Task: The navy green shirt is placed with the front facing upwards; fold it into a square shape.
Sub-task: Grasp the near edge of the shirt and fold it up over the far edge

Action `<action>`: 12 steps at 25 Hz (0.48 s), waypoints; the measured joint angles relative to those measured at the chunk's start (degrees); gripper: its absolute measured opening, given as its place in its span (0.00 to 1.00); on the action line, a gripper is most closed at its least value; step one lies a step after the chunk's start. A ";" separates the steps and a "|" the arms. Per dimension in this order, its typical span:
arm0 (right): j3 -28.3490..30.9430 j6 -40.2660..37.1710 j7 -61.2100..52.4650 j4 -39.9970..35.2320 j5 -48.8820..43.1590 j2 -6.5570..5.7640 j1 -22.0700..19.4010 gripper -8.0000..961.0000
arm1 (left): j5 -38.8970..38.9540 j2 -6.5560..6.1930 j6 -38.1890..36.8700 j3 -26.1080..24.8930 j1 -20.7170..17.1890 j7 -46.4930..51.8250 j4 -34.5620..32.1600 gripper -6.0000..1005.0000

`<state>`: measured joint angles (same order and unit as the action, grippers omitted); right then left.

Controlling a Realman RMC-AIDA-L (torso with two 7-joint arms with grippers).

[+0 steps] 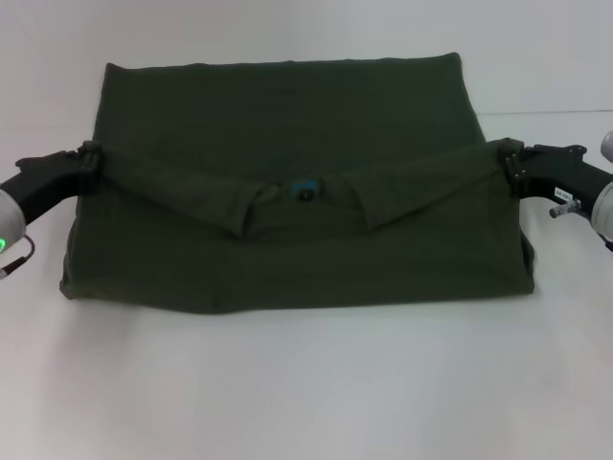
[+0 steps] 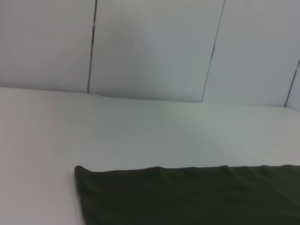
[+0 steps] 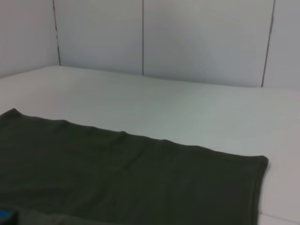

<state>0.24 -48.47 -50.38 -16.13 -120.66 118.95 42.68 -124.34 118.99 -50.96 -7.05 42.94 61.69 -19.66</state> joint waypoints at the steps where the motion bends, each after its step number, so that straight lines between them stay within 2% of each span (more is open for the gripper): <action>1: -0.02 0.33 0.15 0.08 0.01 0.13 0.07 0.07 | 0.03 0.11 0.36 0.03 0.17 -0.41 0.22 0.06; 4: -0.04 1.75 1.44 0.54 1.02 0.55 0.21 0.07 | 0.10 0.50 1.89 0.48 0.81 -1.43 0.62 0.06; 12: -0.07 4.86 5.17 2.90 6.22 0.60 0.23 0.08 | 0.14 1.02 8.29 1.17 2.20 -1.46 1.99 0.07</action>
<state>0.17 -43.61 -45.21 -13.23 -114.44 119.55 42.91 -124.20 120.01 -42.68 -5.87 45.14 60.22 -17.67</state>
